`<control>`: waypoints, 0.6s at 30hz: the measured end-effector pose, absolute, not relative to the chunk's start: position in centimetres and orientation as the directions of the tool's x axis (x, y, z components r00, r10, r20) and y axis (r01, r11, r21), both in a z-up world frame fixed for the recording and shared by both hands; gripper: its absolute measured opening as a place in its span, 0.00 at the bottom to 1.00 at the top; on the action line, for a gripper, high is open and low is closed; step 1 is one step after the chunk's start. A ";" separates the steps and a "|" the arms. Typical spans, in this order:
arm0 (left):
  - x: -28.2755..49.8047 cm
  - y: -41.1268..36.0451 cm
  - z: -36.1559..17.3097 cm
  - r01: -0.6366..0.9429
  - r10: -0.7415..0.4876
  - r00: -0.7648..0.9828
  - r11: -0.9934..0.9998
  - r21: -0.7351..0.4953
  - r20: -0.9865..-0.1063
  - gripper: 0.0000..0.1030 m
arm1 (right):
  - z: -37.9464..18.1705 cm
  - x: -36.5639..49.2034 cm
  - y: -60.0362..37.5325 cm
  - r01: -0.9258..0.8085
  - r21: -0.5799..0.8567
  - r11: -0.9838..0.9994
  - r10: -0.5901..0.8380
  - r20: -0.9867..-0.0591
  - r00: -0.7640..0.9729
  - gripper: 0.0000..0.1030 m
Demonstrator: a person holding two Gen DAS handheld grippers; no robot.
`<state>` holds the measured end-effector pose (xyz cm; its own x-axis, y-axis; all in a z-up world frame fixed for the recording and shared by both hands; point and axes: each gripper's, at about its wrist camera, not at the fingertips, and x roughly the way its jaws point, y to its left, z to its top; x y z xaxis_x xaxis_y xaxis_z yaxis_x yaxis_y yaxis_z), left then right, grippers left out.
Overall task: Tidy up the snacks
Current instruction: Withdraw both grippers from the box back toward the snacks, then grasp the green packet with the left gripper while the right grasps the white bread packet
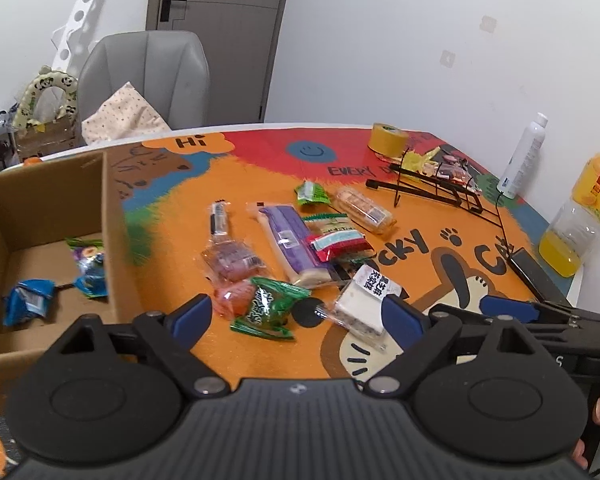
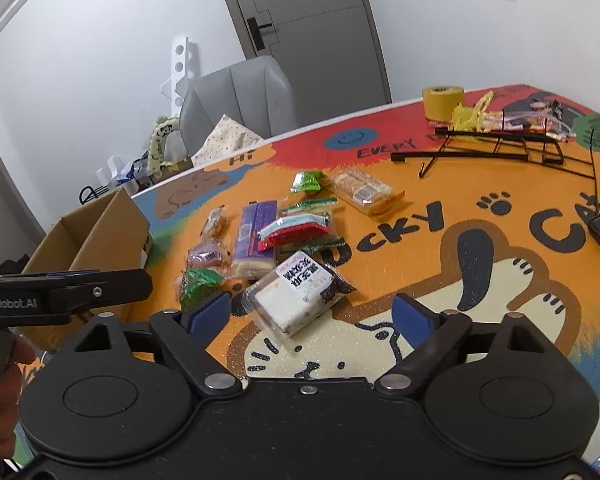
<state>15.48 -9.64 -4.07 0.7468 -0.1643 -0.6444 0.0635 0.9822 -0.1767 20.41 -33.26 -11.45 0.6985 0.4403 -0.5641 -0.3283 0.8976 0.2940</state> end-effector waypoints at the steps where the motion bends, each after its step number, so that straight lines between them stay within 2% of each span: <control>1: 15.7 -9.7 -4.3 0.063 -0.164 0.746 0.982 -0.176 -0.645 0.84 | -11.6 20.5 -33.2 -0.326 0.296 0.898 0.440 -0.568 0.696 0.79; 2: 15.8 -9.8 -4.5 0.064 -0.166 0.745 0.982 -0.178 -0.646 0.81 | -11.8 20.7 -33.1 -0.325 0.300 0.897 0.442 -0.571 0.692 0.78; 6: 16.6 -10.2 -5.3 0.075 -0.176 0.732 0.981 -0.180 -0.659 0.65 | -12.4 21.3 -32.9 -0.323 0.314 0.893 0.449 -0.583 0.677 0.59; 9: 17.3 -10.3 -6.1 0.072 -0.178 0.726 0.980 -0.183 -0.664 0.61 | -12.9 21.8 -32.8 -0.318 0.328 0.889 0.456 -0.593 0.664 0.53; 14: 18.3 -10.1 -7.3 0.051 -0.166 0.720 0.981 -0.187 -0.674 0.58 | -13.6 22.8 -32.3 -0.309 0.349 0.885 0.464 -0.609 0.643 0.54; 18: 18.9 -10.1 -7.9 0.042 -0.151 0.726 0.984 -0.175 -0.671 0.58 | -14.0 23.9 -31.8 -0.289 0.364 0.886 0.462 -0.619 0.635 0.65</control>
